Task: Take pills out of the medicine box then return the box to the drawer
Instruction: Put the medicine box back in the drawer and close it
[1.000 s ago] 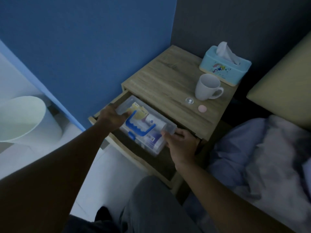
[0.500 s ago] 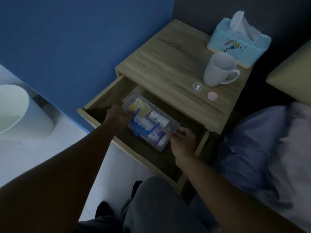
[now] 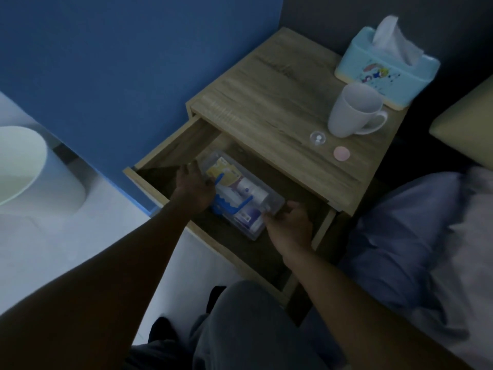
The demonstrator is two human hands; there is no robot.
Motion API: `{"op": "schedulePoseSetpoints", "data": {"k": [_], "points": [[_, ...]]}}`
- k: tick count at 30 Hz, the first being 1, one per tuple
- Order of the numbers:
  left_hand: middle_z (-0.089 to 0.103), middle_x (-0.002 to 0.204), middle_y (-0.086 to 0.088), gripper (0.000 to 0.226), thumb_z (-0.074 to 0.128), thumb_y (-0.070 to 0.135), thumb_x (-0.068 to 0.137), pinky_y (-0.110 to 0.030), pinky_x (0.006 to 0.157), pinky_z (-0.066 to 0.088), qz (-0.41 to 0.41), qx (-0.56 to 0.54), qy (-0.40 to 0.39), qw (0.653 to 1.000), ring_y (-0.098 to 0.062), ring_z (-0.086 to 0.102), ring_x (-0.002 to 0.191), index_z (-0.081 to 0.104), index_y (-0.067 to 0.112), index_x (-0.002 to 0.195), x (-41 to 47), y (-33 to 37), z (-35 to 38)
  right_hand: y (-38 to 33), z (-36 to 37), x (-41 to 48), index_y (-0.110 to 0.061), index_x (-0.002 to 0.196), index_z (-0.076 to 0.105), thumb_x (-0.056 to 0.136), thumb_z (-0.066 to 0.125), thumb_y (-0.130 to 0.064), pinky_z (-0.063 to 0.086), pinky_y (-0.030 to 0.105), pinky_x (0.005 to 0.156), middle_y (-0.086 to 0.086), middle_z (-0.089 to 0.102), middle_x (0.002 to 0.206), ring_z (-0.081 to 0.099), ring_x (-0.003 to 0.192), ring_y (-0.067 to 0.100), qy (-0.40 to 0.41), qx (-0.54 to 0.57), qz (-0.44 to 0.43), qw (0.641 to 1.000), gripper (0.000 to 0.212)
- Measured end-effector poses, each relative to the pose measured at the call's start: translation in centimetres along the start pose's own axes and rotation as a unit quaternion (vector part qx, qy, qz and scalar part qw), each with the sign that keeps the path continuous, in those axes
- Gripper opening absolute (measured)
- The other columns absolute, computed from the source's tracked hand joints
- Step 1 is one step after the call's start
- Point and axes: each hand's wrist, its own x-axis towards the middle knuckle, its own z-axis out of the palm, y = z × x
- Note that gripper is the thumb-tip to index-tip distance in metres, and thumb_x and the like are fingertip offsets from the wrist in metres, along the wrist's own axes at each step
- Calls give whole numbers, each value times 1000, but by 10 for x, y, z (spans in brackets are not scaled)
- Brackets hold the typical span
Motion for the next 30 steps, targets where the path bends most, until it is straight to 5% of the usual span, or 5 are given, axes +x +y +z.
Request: {"op": "schedulePoseSetpoints", "data": {"k": [5,10,17,24,30], "points": [[17,164,-8,82,66,36,88,-57,117,30,118,80,48,989,-33,18,151,21,24,155,-24,-11,0,-15,-25,-16,-30,119,55,88,69,-32,42,8,49,-7,64,113,59,80,-4,-1,-113,-157,981,34],[-5,167,-14,113,77,38,72,-46,119,-7,112,126,156,973,-32,-13,153,6,16,158,-52,-34,-2,-30,-56,-2,-24,127,54,93,61,-25,50,20,81,-1,60,123,59,108,10,-22,-258,-323,910,34],[-9,168,2,119,70,55,76,-50,124,6,63,-73,105,990,-26,-9,155,-11,21,157,-84,-77,8,-27,-86,43,-11,153,33,97,58,-18,32,41,119,11,30,161,29,148,26,-46,-416,-352,837,62],[-6,166,17,104,55,71,78,-41,116,30,17,-226,-13,974,-23,16,154,-12,43,153,-84,-86,36,-17,-98,68,-2,149,40,102,50,-19,29,46,120,16,37,158,31,148,30,-55,-442,-440,780,51],[-6,166,18,97,55,49,94,-32,111,33,24,-263,-31,964,-21,17,153,-20,36,154,-66,-86,47,-5,-99,76,-2,148,42,102,49,-15,30,49,120,18,39,156,33,147,31,-45,-417,-482,769,49]]}}
